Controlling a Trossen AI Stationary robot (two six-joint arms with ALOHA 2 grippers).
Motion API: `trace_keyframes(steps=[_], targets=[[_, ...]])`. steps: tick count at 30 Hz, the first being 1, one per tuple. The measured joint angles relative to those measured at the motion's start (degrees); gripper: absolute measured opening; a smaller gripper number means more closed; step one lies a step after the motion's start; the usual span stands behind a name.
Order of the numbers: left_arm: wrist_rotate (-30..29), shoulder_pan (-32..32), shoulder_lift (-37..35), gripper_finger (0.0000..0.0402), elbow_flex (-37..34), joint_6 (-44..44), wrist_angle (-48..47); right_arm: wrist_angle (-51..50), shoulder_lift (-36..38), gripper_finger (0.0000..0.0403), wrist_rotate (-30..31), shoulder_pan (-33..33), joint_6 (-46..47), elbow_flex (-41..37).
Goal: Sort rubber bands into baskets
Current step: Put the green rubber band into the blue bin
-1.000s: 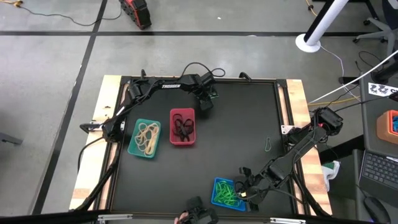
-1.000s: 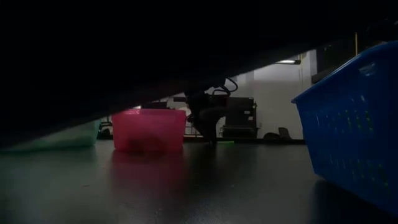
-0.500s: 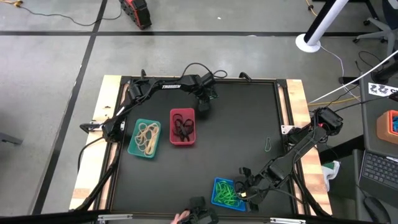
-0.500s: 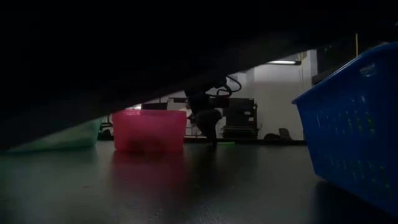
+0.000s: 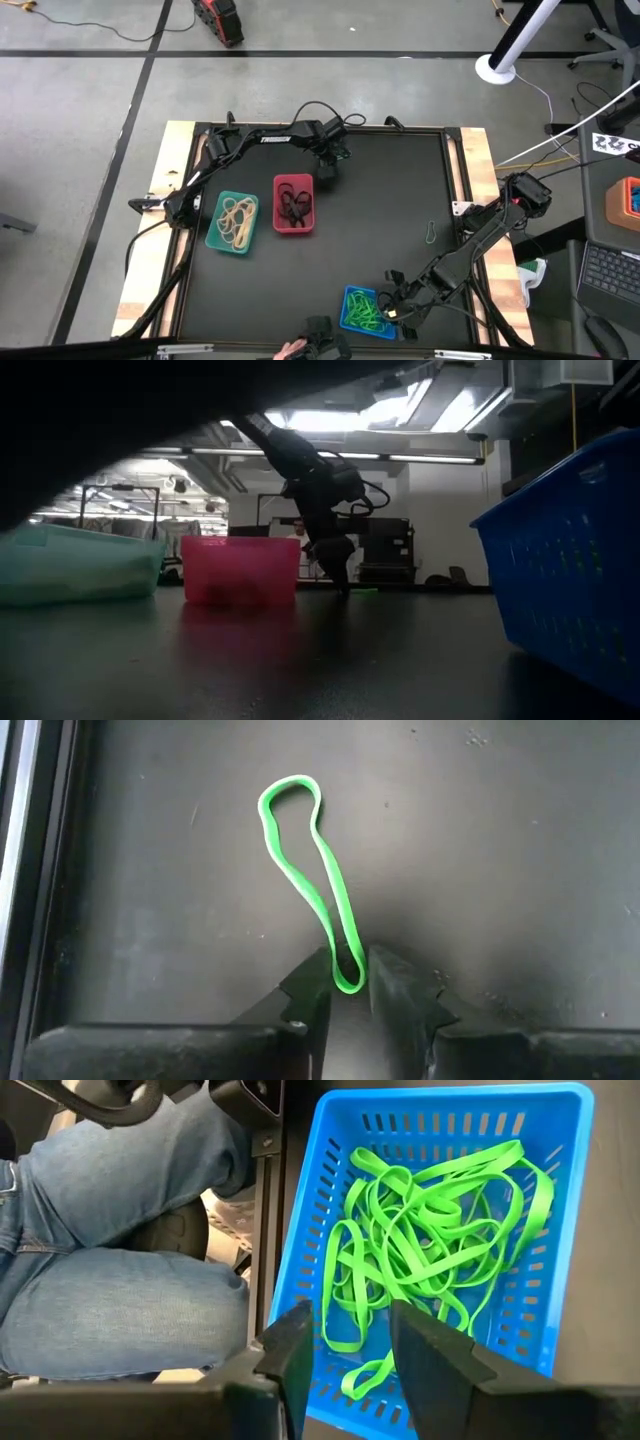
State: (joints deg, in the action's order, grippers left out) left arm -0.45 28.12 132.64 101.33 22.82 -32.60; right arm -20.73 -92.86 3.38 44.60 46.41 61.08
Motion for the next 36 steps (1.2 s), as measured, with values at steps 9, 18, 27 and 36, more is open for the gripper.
trace_keyframes(steps=[9, 18, 27, 36], targets=[[-0.3, -0.1, -0.2, 0.0059, 0.5, 1.5, -1.0, -0.1, 0.0, 0.0134, 0.0, 0.0, -0.2, 0.0], [0.0, -0.1, -0.3, 0.0054, 0.6, 1.8, -0.7, -0.3, 0.0, 0.0134, 0.0, 0.0, -0.2, 0.0], [0.0, -0.1, -0.4, 0.0054, 0.6, 2.9, -0.7, -0.4, 0.0, 0.0134, 0.0, 0.0, -0.2, 0.0], [0.0, -0.1, -0.4, 0.0054, 0.6, 3.2, -0.7, -0.4, 0.0, 0.0134, 0.0, 0.0, -0.2, 0.0]])
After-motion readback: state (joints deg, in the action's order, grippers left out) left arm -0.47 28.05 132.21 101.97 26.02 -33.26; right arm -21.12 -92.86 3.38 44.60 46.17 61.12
